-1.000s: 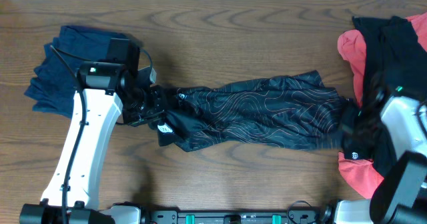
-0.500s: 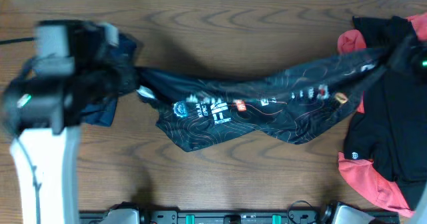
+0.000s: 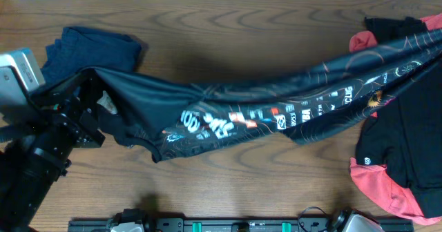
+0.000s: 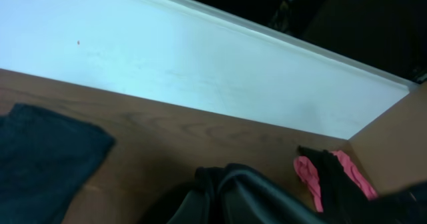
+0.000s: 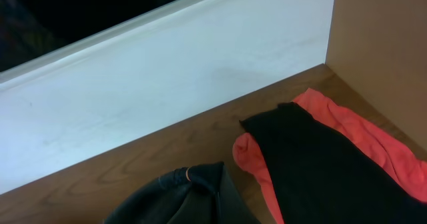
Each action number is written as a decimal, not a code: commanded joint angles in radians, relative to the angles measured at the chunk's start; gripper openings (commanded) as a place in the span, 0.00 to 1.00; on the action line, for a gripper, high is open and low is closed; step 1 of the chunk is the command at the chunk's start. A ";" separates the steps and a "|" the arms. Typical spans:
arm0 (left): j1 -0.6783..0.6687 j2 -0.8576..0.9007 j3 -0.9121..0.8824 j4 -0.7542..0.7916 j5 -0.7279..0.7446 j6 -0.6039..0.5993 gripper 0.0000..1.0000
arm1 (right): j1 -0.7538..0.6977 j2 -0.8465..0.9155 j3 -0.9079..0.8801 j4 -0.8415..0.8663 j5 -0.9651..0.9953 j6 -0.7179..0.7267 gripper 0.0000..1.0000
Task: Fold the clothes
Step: 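Lift the stretched shirt with both grippers and swing it upward away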
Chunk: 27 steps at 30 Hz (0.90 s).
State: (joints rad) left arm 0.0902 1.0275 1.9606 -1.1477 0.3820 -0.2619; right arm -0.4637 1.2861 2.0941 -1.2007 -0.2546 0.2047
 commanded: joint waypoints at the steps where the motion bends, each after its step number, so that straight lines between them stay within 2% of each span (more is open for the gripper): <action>1: 0.007 0.063 -0.006 -0.007 -0.009 -0.006 0.06 | 0.000 0.048 0.010 -0.004 -0.003 0.013 0.01; 8: 0.006 0.279 -0.006 -0.035 0.072 -0.004 0.06 | 0.075 0.209 0.010 -0.053 -0.016 -0.043 0.01; 13: -0.010 0.491 -0.006 0.057 0.117 0.031 0.06 | 0.170 0.382 0.010 -0.040 -0.015 -0.056 0.01; 16: -0.020 0.620 -0.006 0.237 0.135 0.033 0.06 | 0.213 0.494 0.010 0.080 -0.010 0.016 0.01; 19: -0.017 0.708 -0.005 0.480 0.134 0.006 0.06 | 0.218 0.573 0.010 0.338 -0.037 0.146 0.01; 23: 0.012 0.754 0.032 0.771 0.134 -0.161 0.06 | 0.207 0.583 0.020 0.618 -0.090 0.256 0.01; 27: 0.071 0.756 0.132 1.003 0.185 -0.333 0.06 | 0.172 0.578 0.130 0.676 -0.091 0.304 0.01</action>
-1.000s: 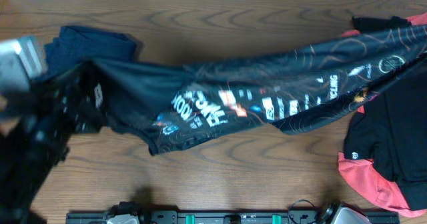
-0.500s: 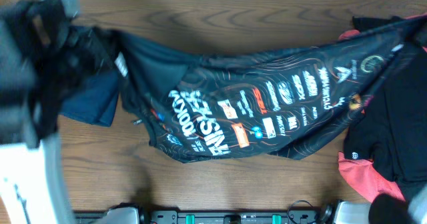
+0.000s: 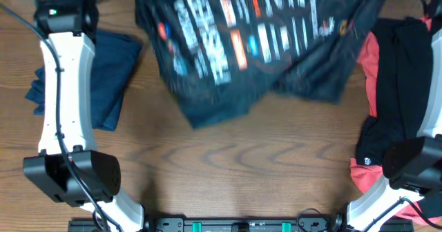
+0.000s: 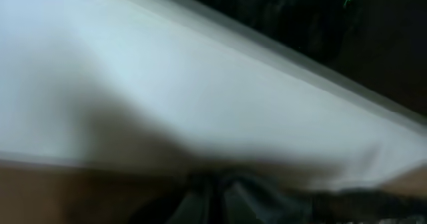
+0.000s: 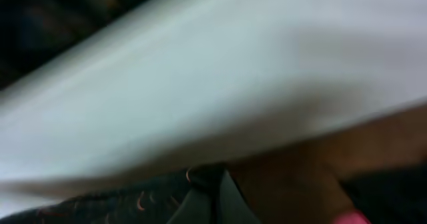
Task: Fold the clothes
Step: 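Lift the stretched shirt with both grippers and swing it upward away, then lay the shirt down flat toward the near side with both grippers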
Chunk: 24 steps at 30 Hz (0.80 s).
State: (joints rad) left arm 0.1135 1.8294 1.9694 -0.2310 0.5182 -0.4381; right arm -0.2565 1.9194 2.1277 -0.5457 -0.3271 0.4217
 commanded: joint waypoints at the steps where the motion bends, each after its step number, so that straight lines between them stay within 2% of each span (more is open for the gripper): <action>1: 0.061 -0.045 0.154 0.114 0.081 -0.185 0.06 | -0.045 -0.056 0.126 0.011 -0.019 0.086 0.01; 4: 0.101 -0.046 0.255 0.096 0.203 -0.184 0.06 | -0.077 -0.066 0.208 -0.084 -0.018 0.054 0.01; 7: 0.138 -0.054 0.301 -0.009 0.388 -0.169 0.06 | -0.100 -0.076 0.243 -0.226 -0.007 -0.034 0.01; 9: 0.153 -0.061 0.301 -0.184 0.557 -0.116 0.06 | -0.104 -0.077 0.243 -0.391 0.064 -0.100 0.01; 10: 0.153 -0.062 0.301 -0.341 0.631 -0.044 0.06 | -0.103 -0.076 0.241 -0.470 0.097 -0.125 0.01; 11: 0.152 -0.062 0.301 -0.436 0.653 0.007 0.06 | -0.100 -0.072 0.236 -0.532 0.126 -0.150 0.01; 12: 0.148 -0.061 0.297 -0.598 0.660 0.100 0.06 | -0.097 -0.068 0.225 -0.602 0.162 -0.177 0.01; 13: 0.138 -0.061 0.285 -0.810 0.631 0.238 0.06 | -0.092 -0.065 0.201 -0.689 0.210 -0.209 0.01; 15: 0.116 -0.054 0.254 -1.092 0.502 0.425 0.06 | -0.080 -0.060 0.141 -0.785 0.277 -0.232 0.01; 18: 0.059 -0.039 0.164 -1.366 0.233 0.571 0.06 | -0.070 -0.060 -0.001 -0.866 0.349 -0.247 0.01; 21: -0.004 -0.040 -0.001 -1.426 0.092 0.576 0.06 | -0.069 -0.060 -0.169 -0.875 0.360 -0.254 0.01; 24: -0.049 -0.040 -0.182 -1.405 0.042 0.576 0.06 | -0.069 -0.060 -0.329 -0.864 0.362 -0.259 0.01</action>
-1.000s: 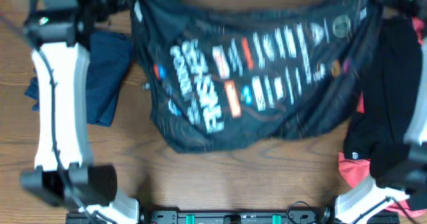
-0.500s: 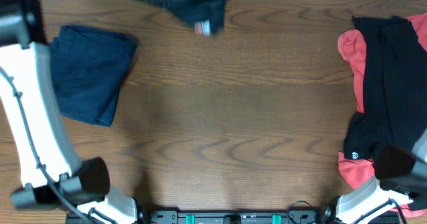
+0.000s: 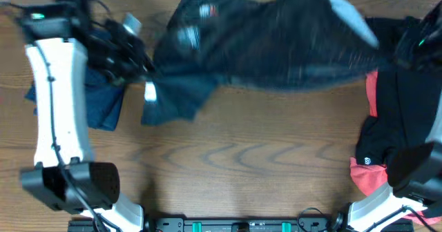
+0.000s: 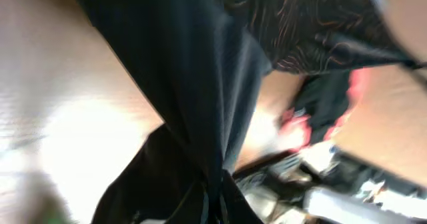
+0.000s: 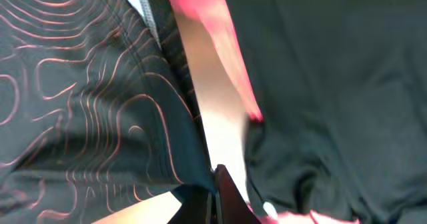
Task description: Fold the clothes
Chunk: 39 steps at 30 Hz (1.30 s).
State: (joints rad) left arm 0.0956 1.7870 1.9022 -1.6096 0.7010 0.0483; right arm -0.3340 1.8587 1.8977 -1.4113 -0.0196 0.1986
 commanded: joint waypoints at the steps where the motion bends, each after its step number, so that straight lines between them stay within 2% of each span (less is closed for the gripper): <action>1: -0.041 0.003 -0.180 -0.017 -0.164 0.089 0.06 | 0.008 0.000 -0.141 0.005 0.055 -0.036 0.01; 7: -0.040 -0.009 -0.511 0.068 -0.222 0.044 0.06 | 0.005 0.000 -0.394 0.009 0.058 -0.035 0.01; 10: -0.027 -0.038 -0.629 0.137 -0.280 -0.006 0.06 | -0.004 0.000 -0.488 0.040 0.057 -0.027 0.01; 15: 0.009 -0.153 -0.773 0.247 -0.284 -0.069 0.06 | -0.026 -0.010 -0.582 0.066 0.057 -0.013 0.01; 25: 0.043 -0.465 -0.829 0.292 -0.284 -0.077 0.06 | -0.027 -0.115 -0.657 0.097 0.037 -0.013 0.01; 32: 0.043 -0.484 -0.834 0.310 -0.284 -0.103 0.07 | -0.019 -0.119 -0.675 0.071 0.039 -0.013 0.01; 33: 0.043 -0.480 -0.835 0.310 -0.283 -0.103 0.07 | -0.019 -0.119 -0.679 0.065 0.040 -0.013 0.04; 35: 0.043 -0.474 -0.835 0.310 -0.284 -0.103 0.06 | -0.019 -0.119 -0.683 0.056 0.047 -0.013 0.26; 37: 0.043 -0.473 -0.835 0.311 -0.284 -0.103 0.06 | -0.019 -0.119 -0.683 0.053 0.050 -0.013 0.34; 39: 0.043 -0.472 -0.835 0.311 -0.284 -0.103 0.07 | -0.019 -0.119 -0.683 0.067 0.061 -0.013 0.35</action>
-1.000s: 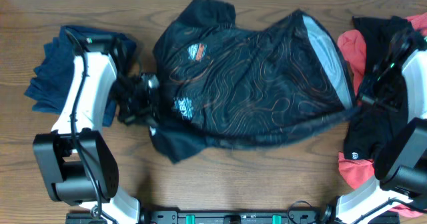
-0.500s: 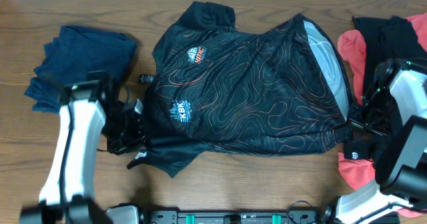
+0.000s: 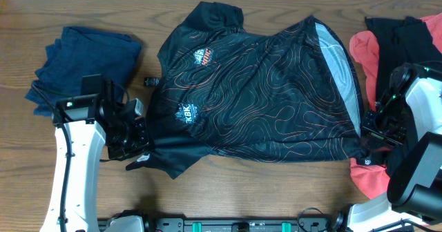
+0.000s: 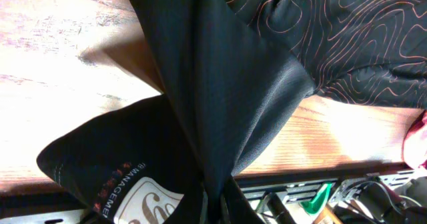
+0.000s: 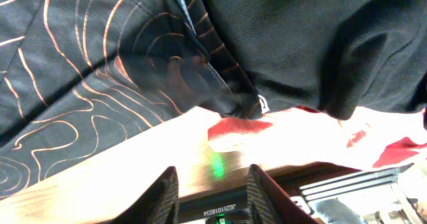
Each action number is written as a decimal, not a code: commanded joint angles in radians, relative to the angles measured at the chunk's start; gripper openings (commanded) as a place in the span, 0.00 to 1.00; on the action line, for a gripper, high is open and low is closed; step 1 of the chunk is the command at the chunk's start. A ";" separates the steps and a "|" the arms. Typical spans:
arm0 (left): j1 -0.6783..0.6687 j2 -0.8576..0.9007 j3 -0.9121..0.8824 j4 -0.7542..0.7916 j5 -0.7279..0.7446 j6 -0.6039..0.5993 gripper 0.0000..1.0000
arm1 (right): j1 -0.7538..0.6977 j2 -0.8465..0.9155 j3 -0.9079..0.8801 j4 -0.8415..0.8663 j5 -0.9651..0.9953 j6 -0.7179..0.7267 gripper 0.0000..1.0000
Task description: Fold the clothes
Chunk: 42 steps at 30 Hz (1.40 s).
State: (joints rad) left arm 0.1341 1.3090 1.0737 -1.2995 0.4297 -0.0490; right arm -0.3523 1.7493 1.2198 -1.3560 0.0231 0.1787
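A black jersey (image 3: 255, 101) with orange contour lines lies spread flat across the middle of the table, collar toward the far edge. My left gripper (image 3: 140, 155) is at its near left corner, shut on a pinch of the dark fabric (image 4: 220, 84), with the jaws (image 4: 215, 201) closed around it. At the jersey's near right corner my right gripper (image 3: 371, 137) stands open; in the right wrist view its fingers (image 5: 167, 191) are apart with only bare table between them, and the hem (image 5: 80, 64) lies just ahead.
A folded dark blue garment (image 3: 86, 52) lies at the far left. A heap of red and black clothes (image 3: 407, 39) fills the right edge, close under my right arm. A small black object (image 3: 150, 82) sits by the jersey's left sleeve. Bare wood (image 3: 276, 190) runs along the front.
The jersey was in the air, blurred, held by both grippers; now it lies flat on the table. My right gripper has opened and let go. The left still grips its corner.
First the jersey was stretched low between both grippers, printed side up. Then both arms were at the far edge with it hanging spread. Then it was over the table, the plain contour side showing. Now it lies flat and the right hand has released.
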 commanded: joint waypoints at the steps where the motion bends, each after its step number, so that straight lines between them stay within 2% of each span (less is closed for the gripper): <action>1: 0.004 0.006 -0.006 0.003 -0.013 -0.006 0.07 | -0.001 -0.010 -0.005 0.029 0.018 0.007 0.36; 8: 0.004 0.006 -0.006 0.011 -0.012 -0.010 0.07 | 0.000 0.002 -0.017 0.142 -0.035 0.007 0.39; 18: 0.004 0.006 -0.006 0.013 -0.012 -0.021 0.07 | 0.000 0.007 -0.133 0.288 -0.117 0.007 0.41; 23: 0.004 0.006 -0.006 0.013 -0.012 -0.021 0.07 | 0.000 0.007 -0.153 0.298 -0.116 0.007 0.31; 24: 0.004 0.006 -0.006 0.013 -0.012 -0.021 0.07 | 0.000 0.007 -0.153 0.298 -0.113 0.007 0.21; 25: 0.004 0.006 -0.006 0.013 -0.012 -0.021 0.07 | 0.000 0.007 -0.153 0.297 -0.107 0.007 0.01; 29: 0.004 0.006 -0.006 0.014 -0.012 -0.021 0.07 | -0.002 0.007 -0.146 0.246 -0.101 0.007 0.01; 34: 0.005 0.006 -0.006 0.019 -0.013 -0.020 0.06 | -0.010 0.007 -0.072 0.065 -0.017 0.013 0.01; 37: 0.005 0.006 -0.006 0.026 -0.013 -0.020 0.06 | -0.010 0.006 -0.047 0.031 0.092 0.095 0.01; 42: 0.005 0.006 -0.006 0.026 -0.013 -0.020 0.06 | -0.010 0.007 -0.047 0.000 0.163 0.163 0.01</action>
State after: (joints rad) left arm 0.1341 1.3090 1.0733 -1.2739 0.4297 -0.0566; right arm -0.3523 1.7535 1.1610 -1.3426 0.0845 0.2611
